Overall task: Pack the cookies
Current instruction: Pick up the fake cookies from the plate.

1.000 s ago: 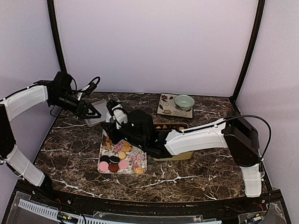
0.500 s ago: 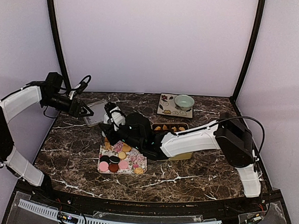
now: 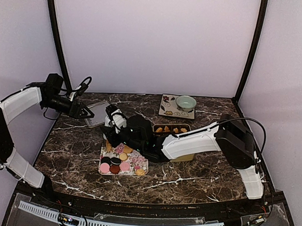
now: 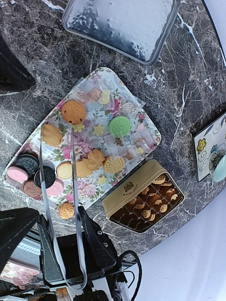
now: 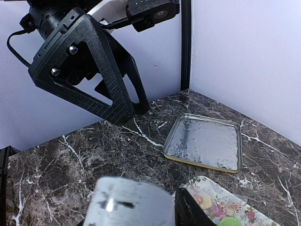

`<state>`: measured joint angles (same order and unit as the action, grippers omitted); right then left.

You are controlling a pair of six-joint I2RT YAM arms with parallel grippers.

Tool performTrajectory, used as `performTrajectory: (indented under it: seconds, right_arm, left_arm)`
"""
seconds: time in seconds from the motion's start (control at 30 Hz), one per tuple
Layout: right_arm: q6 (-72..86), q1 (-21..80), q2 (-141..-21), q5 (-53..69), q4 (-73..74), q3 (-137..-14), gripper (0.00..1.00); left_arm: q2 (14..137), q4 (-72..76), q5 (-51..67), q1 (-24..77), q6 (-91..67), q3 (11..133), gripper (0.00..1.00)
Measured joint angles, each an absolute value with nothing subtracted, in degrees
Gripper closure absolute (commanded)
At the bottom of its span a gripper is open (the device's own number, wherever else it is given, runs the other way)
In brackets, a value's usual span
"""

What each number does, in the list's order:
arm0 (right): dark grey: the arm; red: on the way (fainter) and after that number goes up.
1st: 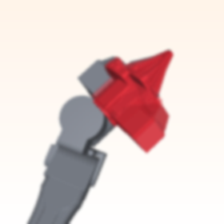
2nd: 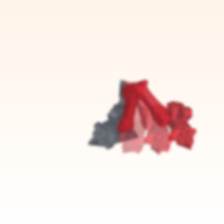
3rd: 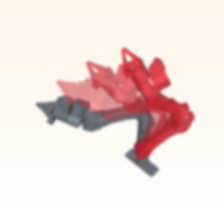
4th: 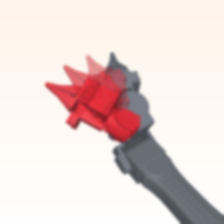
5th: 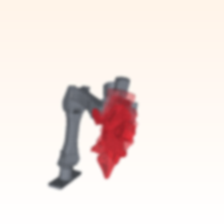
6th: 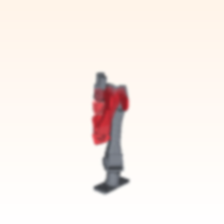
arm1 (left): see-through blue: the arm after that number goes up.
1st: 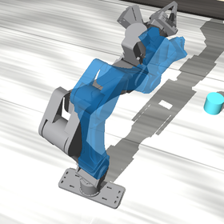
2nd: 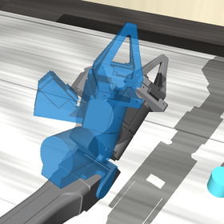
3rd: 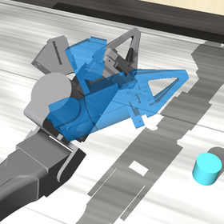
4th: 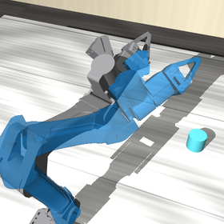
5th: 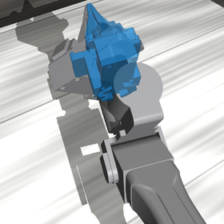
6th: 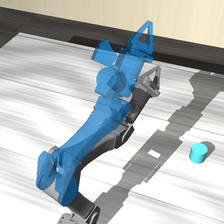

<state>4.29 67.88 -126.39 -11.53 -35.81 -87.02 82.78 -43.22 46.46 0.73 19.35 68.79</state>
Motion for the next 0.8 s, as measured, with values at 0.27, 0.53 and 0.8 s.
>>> performTrajectory:
  seconds: [0.27,0.53,0.8]
  right_arm:
    - [7.35,67.75,-126.67,-9.17,-35.94,-87.11,0.77]
    - [8.78,67.18,-125.95,-8.82,-36.12,-85.95,0.9]
    - [7.81,66.98,-120.01,-9.43,-35.68,-81.54,0.94]
  left_arm:
    - [82.78,-43.38,46.44,0.73,19.38,68.79,0.12]
    - [82.78,-43.38,46.41,0.73,19.4,68.79,0.12]
    - [82.78,-43.38,46.11,0.73,19.4,68.79,0.12]
